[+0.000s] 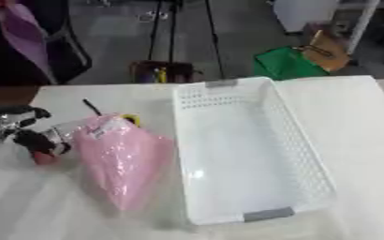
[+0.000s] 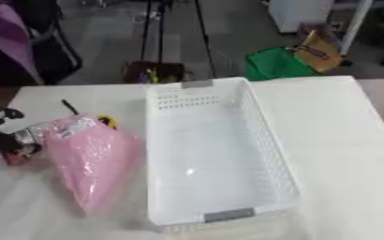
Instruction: Pick up objects on the table and place them in the box.
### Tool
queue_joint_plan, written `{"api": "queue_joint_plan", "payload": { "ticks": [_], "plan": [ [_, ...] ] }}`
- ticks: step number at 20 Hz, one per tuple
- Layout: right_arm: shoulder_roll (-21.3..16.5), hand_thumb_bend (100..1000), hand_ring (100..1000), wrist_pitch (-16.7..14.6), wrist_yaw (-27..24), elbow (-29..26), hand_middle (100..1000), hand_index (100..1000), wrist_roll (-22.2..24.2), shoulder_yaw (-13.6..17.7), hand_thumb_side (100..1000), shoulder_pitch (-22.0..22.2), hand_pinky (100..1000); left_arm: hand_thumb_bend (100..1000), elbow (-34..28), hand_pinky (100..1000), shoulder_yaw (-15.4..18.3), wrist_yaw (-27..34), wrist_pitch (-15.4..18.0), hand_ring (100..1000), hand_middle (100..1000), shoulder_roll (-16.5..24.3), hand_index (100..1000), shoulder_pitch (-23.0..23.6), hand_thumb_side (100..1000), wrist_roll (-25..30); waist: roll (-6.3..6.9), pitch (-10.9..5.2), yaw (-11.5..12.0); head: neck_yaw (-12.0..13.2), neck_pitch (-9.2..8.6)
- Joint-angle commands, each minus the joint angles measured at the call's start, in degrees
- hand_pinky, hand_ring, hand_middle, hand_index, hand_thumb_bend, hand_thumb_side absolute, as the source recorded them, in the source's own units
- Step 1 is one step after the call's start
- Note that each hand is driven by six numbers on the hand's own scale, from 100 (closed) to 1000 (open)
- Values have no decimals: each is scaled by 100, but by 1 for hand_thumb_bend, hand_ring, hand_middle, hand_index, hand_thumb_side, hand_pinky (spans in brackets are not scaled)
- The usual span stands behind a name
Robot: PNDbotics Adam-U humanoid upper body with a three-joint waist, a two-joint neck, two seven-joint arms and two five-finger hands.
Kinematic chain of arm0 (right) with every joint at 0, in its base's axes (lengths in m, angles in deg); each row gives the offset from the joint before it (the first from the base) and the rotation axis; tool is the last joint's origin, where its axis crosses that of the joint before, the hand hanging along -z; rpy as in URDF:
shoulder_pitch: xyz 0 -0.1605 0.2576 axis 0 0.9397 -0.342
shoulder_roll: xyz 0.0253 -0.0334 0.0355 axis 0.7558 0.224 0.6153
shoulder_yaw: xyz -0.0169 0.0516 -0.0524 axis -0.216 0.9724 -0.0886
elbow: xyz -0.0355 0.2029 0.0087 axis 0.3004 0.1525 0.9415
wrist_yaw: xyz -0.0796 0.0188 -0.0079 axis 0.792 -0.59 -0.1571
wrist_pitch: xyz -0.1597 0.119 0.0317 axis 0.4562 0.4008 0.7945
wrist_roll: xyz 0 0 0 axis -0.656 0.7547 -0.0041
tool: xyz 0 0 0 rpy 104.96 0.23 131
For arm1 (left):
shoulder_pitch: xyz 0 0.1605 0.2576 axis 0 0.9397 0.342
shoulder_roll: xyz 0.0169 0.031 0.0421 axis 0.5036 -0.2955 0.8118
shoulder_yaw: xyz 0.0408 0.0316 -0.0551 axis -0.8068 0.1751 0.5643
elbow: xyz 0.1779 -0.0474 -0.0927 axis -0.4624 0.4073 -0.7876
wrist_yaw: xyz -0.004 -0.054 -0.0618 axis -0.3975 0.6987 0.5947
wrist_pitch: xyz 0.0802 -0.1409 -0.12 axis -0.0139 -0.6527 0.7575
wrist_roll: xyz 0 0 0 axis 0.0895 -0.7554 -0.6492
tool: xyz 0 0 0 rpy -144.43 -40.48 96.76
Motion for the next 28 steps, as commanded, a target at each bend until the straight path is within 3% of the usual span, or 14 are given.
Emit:
{"api": "queue_joint_plan", "payload": {
  "ticks": [1, 13, 28],
  "plan": [
    [-93, 100, 669, -26, -56, -105, 710, 780, 3, 56, 753, -14, 711, 503, 93, 995, 34, -57, -1644, 987, 972, 100, 995, -131, 423, 1624, 7, -90, -8, 9, -83],
    [-71, 100, 669, -51, -75, -105, 709, 777, -104, 81, 767, -5, 710, 520, 400, 1000, -7, 343, -1644, 977, 951, 11, 981, -205, 430, 1624, 17, -77, -53, 32, -101],
    [-24, 100, 666, -75, -98, -105, 706, 773, -183, 119, 766, 18, 709, 480, 785, 999, -8, 340, -1644, 965, 928, -127, 969, -267, 459, 1624, 10, -28, -141, 68, -175]
  ]
}}
